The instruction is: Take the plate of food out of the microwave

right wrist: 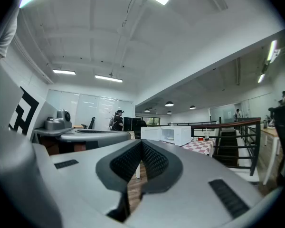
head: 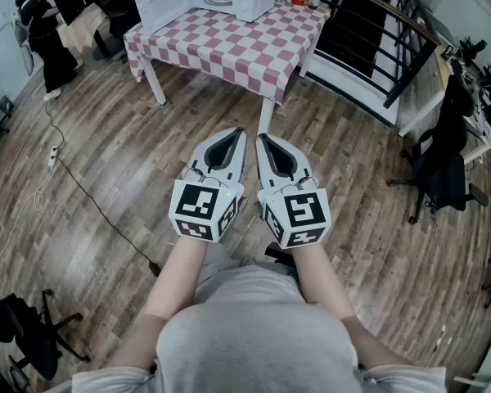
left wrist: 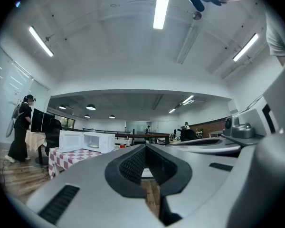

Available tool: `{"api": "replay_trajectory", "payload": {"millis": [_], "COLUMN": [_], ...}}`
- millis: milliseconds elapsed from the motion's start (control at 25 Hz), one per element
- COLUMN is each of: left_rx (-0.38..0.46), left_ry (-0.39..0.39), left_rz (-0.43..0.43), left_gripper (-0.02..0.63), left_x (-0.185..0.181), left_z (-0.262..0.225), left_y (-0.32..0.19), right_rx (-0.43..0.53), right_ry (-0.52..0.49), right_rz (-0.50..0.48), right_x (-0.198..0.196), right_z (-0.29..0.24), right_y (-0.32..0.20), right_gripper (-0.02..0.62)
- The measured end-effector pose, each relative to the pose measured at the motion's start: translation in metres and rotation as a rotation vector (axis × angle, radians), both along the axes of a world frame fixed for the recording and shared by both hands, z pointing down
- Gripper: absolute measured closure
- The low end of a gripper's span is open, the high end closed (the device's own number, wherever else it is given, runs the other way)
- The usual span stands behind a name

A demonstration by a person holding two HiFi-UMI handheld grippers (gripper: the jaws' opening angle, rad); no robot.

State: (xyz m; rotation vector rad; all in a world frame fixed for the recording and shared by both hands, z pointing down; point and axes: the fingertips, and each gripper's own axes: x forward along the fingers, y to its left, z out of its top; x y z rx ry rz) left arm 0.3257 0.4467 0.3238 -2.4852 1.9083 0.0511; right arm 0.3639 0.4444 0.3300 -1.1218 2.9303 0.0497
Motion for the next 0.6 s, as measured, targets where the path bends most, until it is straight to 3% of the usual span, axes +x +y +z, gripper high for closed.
{"api": "replay_trajectory", "payload": {"millis": [600], "left_rx": [0.034], "left_ry": [-0.002], "left_rz": [0.023], "left_gripper": [0.603], "left_x": [-0.046], "left_z": [-0.005], "left_y": [-0.039], "right_rx": [-0.002], "right_ry": [0.004], "right_rz": [0.032], "right_x": [-0.044], "right_z": [0.001], "right_y": [-0.041], "right_gripper": [0.571]}}
